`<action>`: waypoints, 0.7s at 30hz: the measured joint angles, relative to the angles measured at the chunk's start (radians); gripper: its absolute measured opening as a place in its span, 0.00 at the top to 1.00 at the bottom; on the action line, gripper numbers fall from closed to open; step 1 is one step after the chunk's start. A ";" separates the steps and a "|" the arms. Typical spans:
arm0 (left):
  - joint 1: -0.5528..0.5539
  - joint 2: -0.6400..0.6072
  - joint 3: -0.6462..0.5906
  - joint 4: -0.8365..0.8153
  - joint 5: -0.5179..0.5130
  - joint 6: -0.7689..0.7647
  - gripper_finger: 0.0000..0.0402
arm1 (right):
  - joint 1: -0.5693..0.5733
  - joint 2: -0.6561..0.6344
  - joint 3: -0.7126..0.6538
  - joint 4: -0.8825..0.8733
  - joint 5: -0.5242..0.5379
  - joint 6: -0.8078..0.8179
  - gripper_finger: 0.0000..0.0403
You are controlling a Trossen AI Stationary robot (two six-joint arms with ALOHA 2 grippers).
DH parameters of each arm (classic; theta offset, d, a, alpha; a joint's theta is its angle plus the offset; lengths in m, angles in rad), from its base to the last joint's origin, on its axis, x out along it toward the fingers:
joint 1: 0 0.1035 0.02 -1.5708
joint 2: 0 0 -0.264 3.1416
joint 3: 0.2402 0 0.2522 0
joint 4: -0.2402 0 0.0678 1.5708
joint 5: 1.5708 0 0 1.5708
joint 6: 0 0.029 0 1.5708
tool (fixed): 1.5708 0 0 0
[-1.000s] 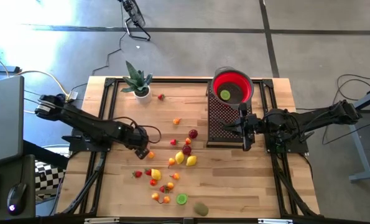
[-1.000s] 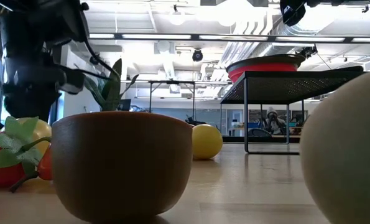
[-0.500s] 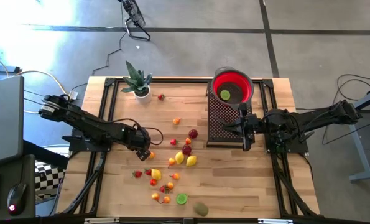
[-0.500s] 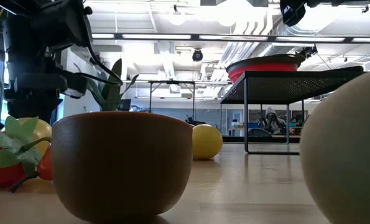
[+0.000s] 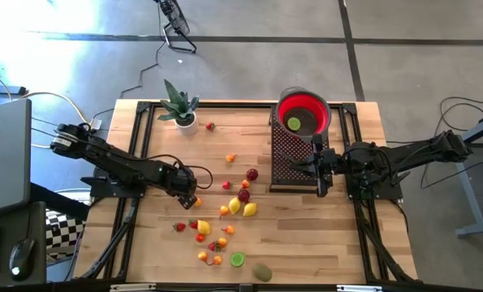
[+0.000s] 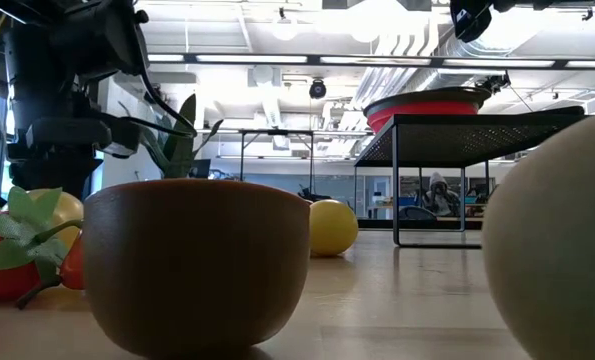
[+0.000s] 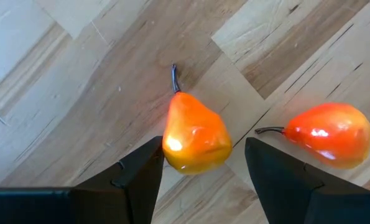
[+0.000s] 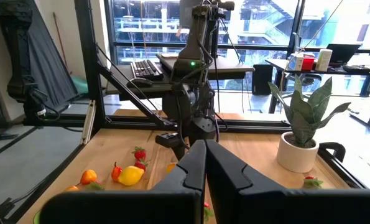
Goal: Pick & Place Fruit
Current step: Put the pear into the strainer bowl on the shelf
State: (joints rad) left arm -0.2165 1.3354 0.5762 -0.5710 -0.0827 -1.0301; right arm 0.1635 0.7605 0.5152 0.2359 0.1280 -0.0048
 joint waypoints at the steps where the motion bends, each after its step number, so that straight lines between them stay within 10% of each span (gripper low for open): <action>1: 0.000 0.000 0.000 0.000 0.000 0.000 0.45 | 0.000 0.000 0.000 0.000 0.000 0.000 0.99; 21: 0.000 -0.002 -0.002 -0.011 -0.004 -0.025 0.66 | 0.000 0.000 0.000 0.000 0.000 0.000 0.99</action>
State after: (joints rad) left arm -0.2161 1.3331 0.5745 -0.5818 -0.0872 -1.0555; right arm 0.1635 0.7605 0.5152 0.2359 0.1279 -0.0047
